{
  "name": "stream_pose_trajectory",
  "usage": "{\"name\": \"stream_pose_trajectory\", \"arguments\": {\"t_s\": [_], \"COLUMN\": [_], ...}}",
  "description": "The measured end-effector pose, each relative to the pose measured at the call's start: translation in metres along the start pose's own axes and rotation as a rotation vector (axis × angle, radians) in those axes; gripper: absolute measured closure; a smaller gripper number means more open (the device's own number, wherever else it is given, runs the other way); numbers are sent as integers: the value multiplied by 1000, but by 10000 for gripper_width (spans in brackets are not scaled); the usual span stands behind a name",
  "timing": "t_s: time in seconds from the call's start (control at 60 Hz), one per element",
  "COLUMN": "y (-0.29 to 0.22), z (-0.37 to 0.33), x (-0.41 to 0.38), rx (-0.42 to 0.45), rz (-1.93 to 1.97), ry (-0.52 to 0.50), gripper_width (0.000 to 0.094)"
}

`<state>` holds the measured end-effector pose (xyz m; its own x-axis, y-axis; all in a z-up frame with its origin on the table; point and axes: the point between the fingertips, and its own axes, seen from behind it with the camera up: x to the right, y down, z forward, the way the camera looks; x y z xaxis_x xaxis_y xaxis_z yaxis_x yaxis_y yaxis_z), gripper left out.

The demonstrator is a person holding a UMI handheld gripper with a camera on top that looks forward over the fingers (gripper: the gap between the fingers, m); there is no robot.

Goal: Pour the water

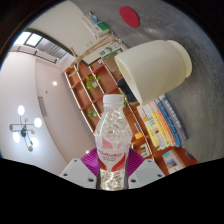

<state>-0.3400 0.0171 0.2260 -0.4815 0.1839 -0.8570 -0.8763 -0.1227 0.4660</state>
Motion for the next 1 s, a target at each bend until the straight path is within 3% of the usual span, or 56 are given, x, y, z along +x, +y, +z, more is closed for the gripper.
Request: {"name": "stream_pose_trajectory", "arguments": {"t_s": [0.217, 0.467, 0.65, 0.767, 0.867, 1.0], "y": [-27, 1, 18, -4, -44, -116], "z": [3, 7, 10, 13, 13, 11], "x": [-1, -9, -15, -44, -70, -102], "rx": [67, -12, -107, -99, -47, 114], "rz": [225, 66, -544, -1044, -1470, -1867], "ry": [-26, 1, 127, 179, 289, 456], "gripper_width": [593, 592, 591, 592, 573, 572]}}
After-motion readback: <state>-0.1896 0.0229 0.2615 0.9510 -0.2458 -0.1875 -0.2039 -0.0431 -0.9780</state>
